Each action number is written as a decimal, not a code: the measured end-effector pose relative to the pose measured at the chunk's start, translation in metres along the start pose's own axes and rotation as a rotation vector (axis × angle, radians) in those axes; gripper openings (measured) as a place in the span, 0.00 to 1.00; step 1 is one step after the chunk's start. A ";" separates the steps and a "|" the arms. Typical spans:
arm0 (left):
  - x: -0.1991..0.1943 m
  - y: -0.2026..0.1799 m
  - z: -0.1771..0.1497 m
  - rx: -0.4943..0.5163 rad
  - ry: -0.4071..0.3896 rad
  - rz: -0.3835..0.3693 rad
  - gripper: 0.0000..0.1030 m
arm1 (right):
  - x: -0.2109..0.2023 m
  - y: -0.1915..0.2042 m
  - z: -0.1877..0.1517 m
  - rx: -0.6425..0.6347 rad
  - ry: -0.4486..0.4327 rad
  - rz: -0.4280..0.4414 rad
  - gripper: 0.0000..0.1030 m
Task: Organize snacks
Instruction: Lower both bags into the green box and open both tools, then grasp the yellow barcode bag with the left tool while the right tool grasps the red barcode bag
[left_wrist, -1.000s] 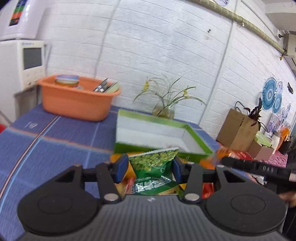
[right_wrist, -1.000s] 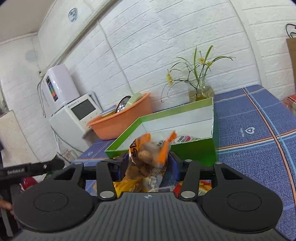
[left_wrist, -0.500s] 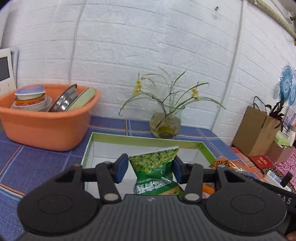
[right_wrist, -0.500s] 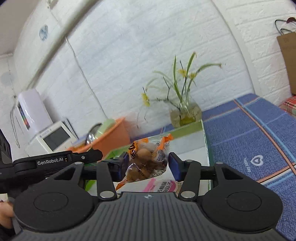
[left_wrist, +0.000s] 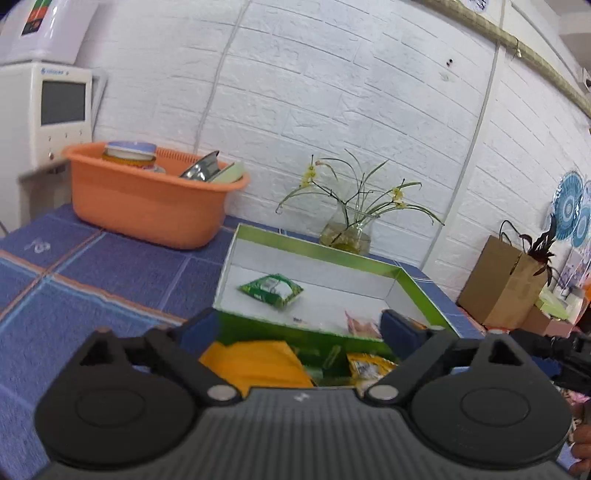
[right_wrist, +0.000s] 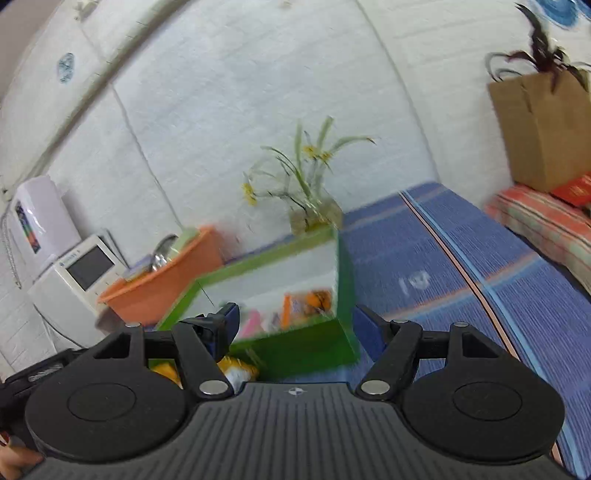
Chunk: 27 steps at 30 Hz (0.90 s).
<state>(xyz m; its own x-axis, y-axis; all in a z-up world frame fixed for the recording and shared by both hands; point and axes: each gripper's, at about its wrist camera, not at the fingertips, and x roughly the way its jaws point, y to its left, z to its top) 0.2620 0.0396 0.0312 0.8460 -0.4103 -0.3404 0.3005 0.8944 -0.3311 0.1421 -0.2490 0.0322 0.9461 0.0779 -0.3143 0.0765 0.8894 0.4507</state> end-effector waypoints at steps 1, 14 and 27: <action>-0.002 -0.001 -0.006 -0.008 0.018 -0.028 0.97 | -0.003 -0.001 -0.006 0.014 0.016 -0.026 1.00; 0.027 -0.050 -0.049 0.270 0.216 -0.063 0.97 | 0.036 0.000 -0.044 0.180 0.256 -0.129 1.00; 0.028 -0.044 -0.053 0.256 0.296 -0.179 0.45 | 0.050 0.029 -0.055 -0.378 0.288 -0.147 1.00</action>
<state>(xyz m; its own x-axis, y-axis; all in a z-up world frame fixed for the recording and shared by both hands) 0.2490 -0.0202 -0.0099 0.6186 -0.5633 -0.5478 0.5626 0.8042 -0.1916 0.1741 -0.1940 -0.0163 0.8047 0.0136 -0.5935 0.0325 0.9972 0.0669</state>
